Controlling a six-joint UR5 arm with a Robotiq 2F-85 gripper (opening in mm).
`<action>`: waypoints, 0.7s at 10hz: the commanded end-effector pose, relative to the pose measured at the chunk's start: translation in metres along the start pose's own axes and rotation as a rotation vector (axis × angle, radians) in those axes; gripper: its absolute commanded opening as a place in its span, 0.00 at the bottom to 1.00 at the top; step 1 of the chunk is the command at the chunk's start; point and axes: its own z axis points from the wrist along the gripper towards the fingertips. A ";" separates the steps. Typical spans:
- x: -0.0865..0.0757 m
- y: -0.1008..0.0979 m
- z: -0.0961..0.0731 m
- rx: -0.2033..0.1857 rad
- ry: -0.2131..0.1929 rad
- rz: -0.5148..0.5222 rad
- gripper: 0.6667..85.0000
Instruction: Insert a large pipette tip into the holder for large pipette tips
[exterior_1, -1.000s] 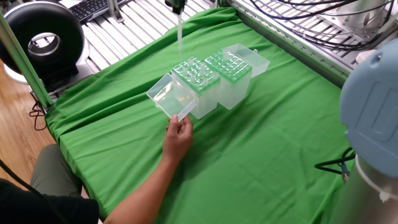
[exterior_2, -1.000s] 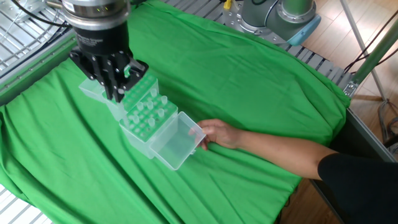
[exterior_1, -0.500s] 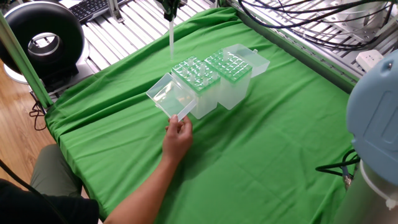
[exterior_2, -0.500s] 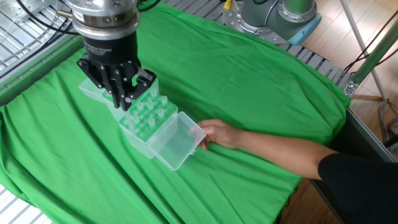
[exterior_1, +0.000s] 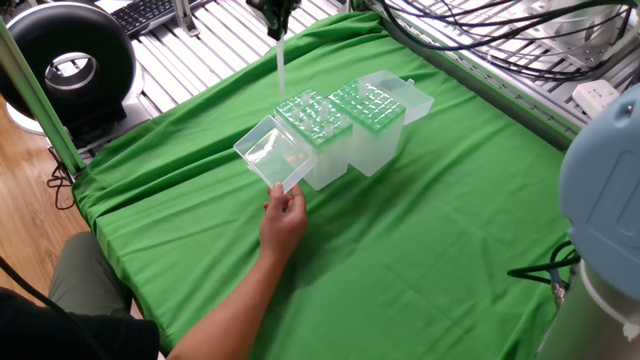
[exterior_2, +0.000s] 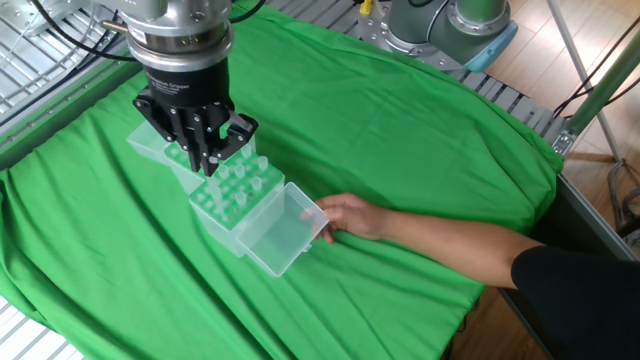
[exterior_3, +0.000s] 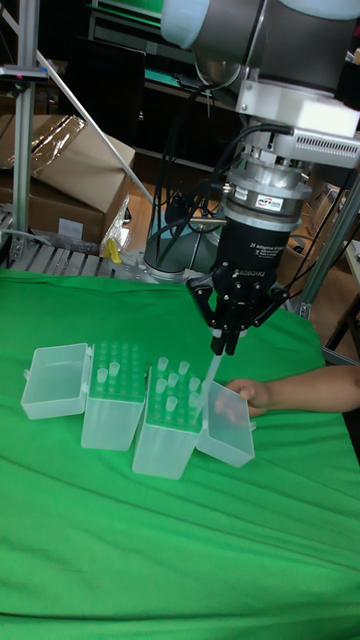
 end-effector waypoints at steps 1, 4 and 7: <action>0.003 0.003 0.001 -0.007 0.007 0.007 0.15; 0.005 0.004 0.005 -0.008 0.009 0.007 0.15; 0.002 0.003 0.011 -0.004 0.002 0.003 0.15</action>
